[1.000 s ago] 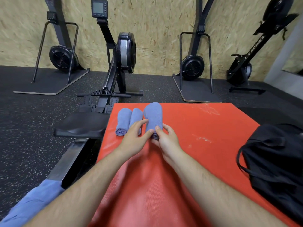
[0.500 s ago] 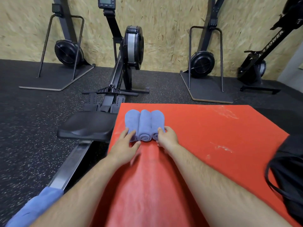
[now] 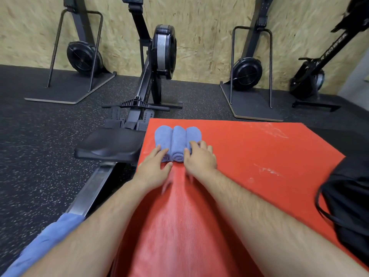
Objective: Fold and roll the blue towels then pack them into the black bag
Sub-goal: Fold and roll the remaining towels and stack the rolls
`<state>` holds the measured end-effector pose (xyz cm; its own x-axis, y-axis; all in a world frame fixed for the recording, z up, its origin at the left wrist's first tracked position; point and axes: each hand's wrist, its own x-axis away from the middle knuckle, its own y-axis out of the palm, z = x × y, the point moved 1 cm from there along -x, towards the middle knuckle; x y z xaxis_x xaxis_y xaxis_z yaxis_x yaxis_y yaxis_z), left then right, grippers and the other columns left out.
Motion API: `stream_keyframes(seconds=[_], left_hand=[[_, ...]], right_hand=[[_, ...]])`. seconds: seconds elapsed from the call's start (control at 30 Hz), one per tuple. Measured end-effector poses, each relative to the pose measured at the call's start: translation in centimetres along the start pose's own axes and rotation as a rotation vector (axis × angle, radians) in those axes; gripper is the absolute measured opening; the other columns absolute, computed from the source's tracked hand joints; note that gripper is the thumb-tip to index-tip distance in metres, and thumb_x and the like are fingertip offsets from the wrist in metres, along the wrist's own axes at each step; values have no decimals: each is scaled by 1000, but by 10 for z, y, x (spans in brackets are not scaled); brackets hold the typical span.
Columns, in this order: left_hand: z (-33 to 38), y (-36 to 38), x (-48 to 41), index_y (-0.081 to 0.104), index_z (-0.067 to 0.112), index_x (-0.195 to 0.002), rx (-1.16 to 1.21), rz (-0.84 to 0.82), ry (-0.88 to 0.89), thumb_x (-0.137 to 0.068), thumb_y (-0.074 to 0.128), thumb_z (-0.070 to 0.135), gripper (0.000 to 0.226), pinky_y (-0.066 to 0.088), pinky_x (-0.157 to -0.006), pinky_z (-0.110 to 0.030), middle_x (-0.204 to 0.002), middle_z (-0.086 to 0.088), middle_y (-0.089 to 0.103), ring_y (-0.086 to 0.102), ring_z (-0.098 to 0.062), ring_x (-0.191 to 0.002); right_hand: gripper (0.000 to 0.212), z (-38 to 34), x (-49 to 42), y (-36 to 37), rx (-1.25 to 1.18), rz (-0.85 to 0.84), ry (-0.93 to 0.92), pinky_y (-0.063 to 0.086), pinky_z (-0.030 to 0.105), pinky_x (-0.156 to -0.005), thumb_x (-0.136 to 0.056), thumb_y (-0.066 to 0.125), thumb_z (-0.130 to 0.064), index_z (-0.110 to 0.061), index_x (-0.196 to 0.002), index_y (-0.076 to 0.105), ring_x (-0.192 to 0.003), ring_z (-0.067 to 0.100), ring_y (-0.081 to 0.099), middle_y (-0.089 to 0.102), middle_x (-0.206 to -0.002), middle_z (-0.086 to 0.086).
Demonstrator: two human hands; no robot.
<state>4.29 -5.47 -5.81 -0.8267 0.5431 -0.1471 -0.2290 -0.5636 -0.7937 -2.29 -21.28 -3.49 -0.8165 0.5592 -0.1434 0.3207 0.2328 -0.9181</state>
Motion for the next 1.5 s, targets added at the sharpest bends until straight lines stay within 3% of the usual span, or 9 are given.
stream_keyframes(seconds=[0.17, 0.43, 0.57, 0.83, 0.97, 1.1, 1.23, 1.37, 1.5], left_hand=[[3, -18, 21, 39, 30, -150, -127, 41, 42, -97, 53, 42, 57, 34, -114, -43, -163, 2, 25, 32, -20, -146], [-40, -69, 89, 39, 17, -151, -334, 45, 99, -96, 51, 29, 57, 38, -113, -43, -158, -7, 36, 38, -25, -143], [-80, -93, 134, 28, 17, -155, -404, -30, 8, -99, 47, 31, 61, 38, -111, -40, -159, -2, 33, 37, -21, -142], [-170, -130, 211, 4, 22, -160, -394, -320, -210, -98, 55, 38, 82, 37, -110, -42, -160, -6, 27, 37, -30, -141], [-213, -139, 238, 22, 20, -154, -398, -492, -317, -92, 64, 29, 76, 43, -101, -35, -151, -11, 40, 50, -28, -129], [-246, -143, 255, 32, 20, -151, -507, -663, -389, -90, 68, 28, 71, 41, -98, -30, -150, -8, 43, 49, -25, -130], [-268, -141, 260, 44, 20, -143, -535, -721, -384, -87, 71, 27, 62, 46, -90, -31, -140, -8, 49, 55, -26, -120], [-275, -139, 259, 49, 23, -137, -552, -695, -390, -86, 73, 28, 56, 47, -80, -33, -134, -7, 40, 57, -28, -112], [-280, -140, 260, 48, 26, -136, -501, -667, -407, -85, 74, 26, 58, 50, -82, -35, -131, -6, 38, 57, -28, -110]], right_hand=[[40, -26, 36, 6, 105, 80, -245, 38, 43, -98, -99, 42, -39, -23, -133, 54, -124, 30, 44, 50, -139, 4], [40, -97, 102, 38, 110, 53, -499, 45, 44, -83, -89, 39, -35, -21, -122, 58, -105, 31, 55, 59, -117, 5], [36, -135, 137, 64, 43, -3, -588, 46, 45, -83, -91, 48, -31, -18, -123, 58, -104, 33, 55, 60, -116, 6], [42, -204, 199, 129, 78, -236, -666, 41, 44, -91, -99, 43, -30, -19, -140, 46, -115, 32, 49, 53, -130, 8], [47, -232, 226, 167, 160, -412, -695, 39, 42, -98, -99, 45, -30, -22, -145, 41, -124, 31, 45, 49, -138, 6], [46, -248, 247, 202, 171, -536, -707, 40, 40, -101, -97, 51, -36, -19, -140, 48, -129, 30, 47, 50, -140, 5], [49, -259, 258, 222, 154, -583, -664, 43, 41, -102, -93, 57, -43, -19, -135, 52, -126, 32, 48, 50, -137, 9], [14, -267, 260, 225, 52, -582, -642, 42, 34, -95, -93, 58, -27, -23, -104, 67, -116, 25, 53, 58, -119, 4], [10, -267, 261, 222, -23, -564, -633, 42, 29, -76, -93, 55, -20, -21, -91, 64, -101, 25, 61, 65, -108, 2]])
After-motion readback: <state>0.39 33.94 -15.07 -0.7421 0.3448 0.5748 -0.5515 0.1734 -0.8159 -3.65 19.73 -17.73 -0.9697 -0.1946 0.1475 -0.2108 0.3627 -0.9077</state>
